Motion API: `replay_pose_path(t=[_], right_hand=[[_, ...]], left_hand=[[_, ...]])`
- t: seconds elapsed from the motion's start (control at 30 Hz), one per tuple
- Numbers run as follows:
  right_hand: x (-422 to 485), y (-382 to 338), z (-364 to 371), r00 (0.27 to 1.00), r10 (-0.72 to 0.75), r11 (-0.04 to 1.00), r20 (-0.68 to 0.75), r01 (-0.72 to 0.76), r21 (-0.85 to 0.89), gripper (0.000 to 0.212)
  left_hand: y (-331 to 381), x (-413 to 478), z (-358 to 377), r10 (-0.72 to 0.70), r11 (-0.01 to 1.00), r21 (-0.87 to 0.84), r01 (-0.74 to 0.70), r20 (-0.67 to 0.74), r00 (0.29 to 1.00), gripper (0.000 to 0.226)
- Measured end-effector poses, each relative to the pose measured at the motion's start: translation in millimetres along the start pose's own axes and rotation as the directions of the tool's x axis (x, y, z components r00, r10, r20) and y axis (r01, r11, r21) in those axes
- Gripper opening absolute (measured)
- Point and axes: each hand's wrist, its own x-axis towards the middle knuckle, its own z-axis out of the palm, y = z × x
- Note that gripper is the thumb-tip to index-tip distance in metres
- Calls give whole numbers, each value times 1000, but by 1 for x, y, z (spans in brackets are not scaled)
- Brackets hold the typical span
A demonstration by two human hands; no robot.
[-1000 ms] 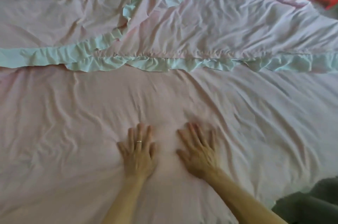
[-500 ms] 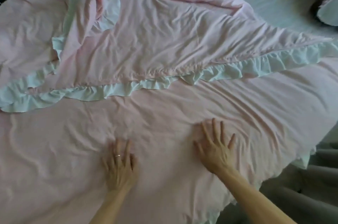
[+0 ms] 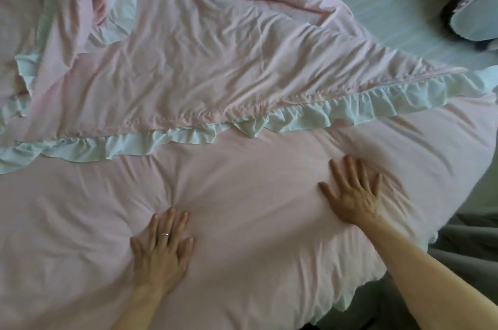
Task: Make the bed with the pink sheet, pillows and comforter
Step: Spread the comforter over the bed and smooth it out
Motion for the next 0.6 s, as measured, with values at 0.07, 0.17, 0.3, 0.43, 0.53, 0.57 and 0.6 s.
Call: replay_pose_path(t=[0.07, 0.17, 0.3, 0.43, 0.53, 0.57, 0.6], right_hand=[[10, 46, -16, 982, 177, 983, 64, -180, 39, 78], [22, 80, -38, 917, 365, 915, 163, -385, 118, 87], [28, 66, -40, 973, 230, 927, -27, -211, 309, 86], [-12, 49, -7, 919, -383, 909, -96, 394, 135, 74], [37, 119, -12, 861, -493, 862, -122, 503, 65, 72], [59, 151, -20, 863, -490, 869, -122, 494, 1, 73], [80, 185, -29, 892, -443, 896, -93, 442, -27, 75]], left_hand=[[7, 2, -3, -31, 1000, -3, 31, 7, 1000, 66], [33, 8, -8, -153, 988, -29, 151, -83, 985, 55], [141, 29, -36, -94, 995, -40, 88, -177, 980, 53], [296, 59, -68, 166, 975, -133, -177, -89, 982, 57], [381, 97, -80, 181, 975, -124, -184, -37, 983, 56], [395, 103, -81, 159, 982, -103, -156, 16, 987, 57], [401, 107, -80, 129, 991, -54, -125, 76, 989, 57]])
